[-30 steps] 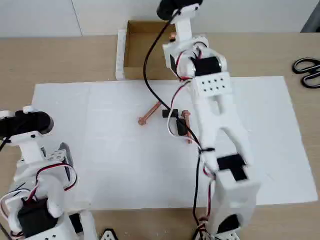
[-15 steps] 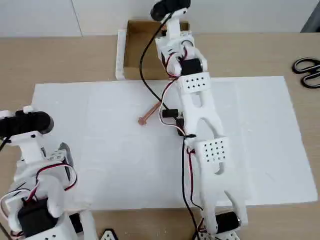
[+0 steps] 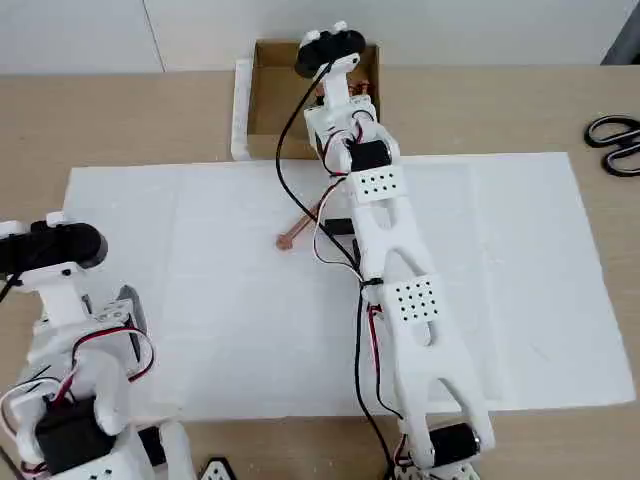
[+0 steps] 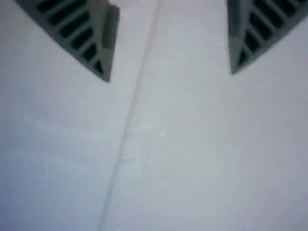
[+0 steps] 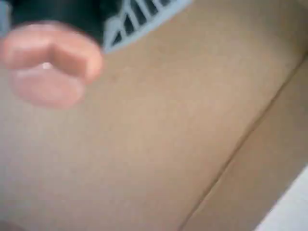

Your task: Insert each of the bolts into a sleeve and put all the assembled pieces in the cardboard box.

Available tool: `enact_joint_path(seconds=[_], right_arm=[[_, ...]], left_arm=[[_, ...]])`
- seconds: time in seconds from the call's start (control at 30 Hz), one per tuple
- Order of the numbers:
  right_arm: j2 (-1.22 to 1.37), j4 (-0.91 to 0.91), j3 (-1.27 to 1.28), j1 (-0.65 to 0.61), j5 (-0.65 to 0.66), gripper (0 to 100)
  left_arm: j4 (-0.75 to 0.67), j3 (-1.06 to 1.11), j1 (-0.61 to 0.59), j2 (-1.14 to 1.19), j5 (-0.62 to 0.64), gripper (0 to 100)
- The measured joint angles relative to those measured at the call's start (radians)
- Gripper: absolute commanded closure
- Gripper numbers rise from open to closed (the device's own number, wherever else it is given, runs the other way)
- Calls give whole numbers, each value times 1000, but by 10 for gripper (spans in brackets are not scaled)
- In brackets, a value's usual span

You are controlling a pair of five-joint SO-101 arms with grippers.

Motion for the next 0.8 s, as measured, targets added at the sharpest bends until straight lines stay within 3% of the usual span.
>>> enact_joint_path(seconds=[0.17,0.53,0.67,0.8], right_arm=[[8,0,-11,-3,0,771],[8,-6,-83,-2,0,772],[-5,64,-121,-2,0,772],[-103,244,-121,0,0,772]], left_arm=[[0,2,0,0,0,848],[-2,31,0,0,0,848],[-6,32,0,2,0,848],[-6,32,0,2,0,848]])
